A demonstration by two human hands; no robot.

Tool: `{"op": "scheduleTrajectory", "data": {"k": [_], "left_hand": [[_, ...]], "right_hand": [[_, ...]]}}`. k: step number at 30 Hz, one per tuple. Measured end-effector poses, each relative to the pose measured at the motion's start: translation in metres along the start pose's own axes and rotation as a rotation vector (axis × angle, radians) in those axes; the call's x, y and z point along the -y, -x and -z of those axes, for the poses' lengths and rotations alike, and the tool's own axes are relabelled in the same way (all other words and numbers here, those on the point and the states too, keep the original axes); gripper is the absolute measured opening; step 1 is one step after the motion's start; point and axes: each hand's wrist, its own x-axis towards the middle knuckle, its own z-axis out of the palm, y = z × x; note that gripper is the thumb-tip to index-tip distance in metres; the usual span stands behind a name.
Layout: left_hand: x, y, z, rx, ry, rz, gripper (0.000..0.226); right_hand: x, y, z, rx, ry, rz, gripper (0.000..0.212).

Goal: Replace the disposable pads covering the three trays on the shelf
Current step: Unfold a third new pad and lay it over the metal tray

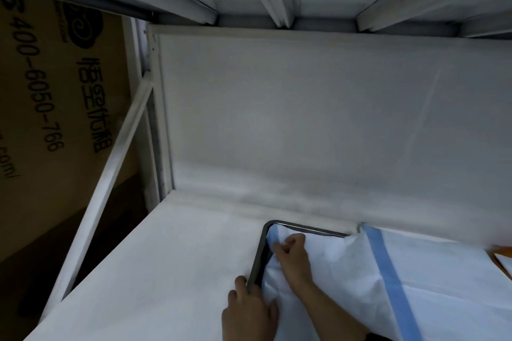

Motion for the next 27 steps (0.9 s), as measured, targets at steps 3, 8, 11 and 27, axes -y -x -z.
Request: {"op": "scheduleTrajectory", "data": {"k": [3, 8, 11, 27], "left_hand": [[-0.003, -0.014, 0.016, 0.034, -0.074, 0.028, 0.066], [-0.021, -0.05, 0.025, 0.142, -0.03, -0.005, 0.063], [-0.031, -0.074, 0.026, 0.17, -0.043, 0.006, 0.058], [-0.033, -0.106, 0.03, 0.355, -0.078, 0.075, 0.051]], "right_hand": [[0.001, 0.0, 0.013, -0.051, 0.014, -0.076, 0.012], [-0.015, 0.001, 0.034, 0.024, 0.218, -0.092, 0.011], [-0.023, 0.004, 0.04, 0.147, 0.319, 0.03, 0.026], [-0.034, -0.017, 0.149, -0.298, 0.795, -0.05, 0.067]]}}
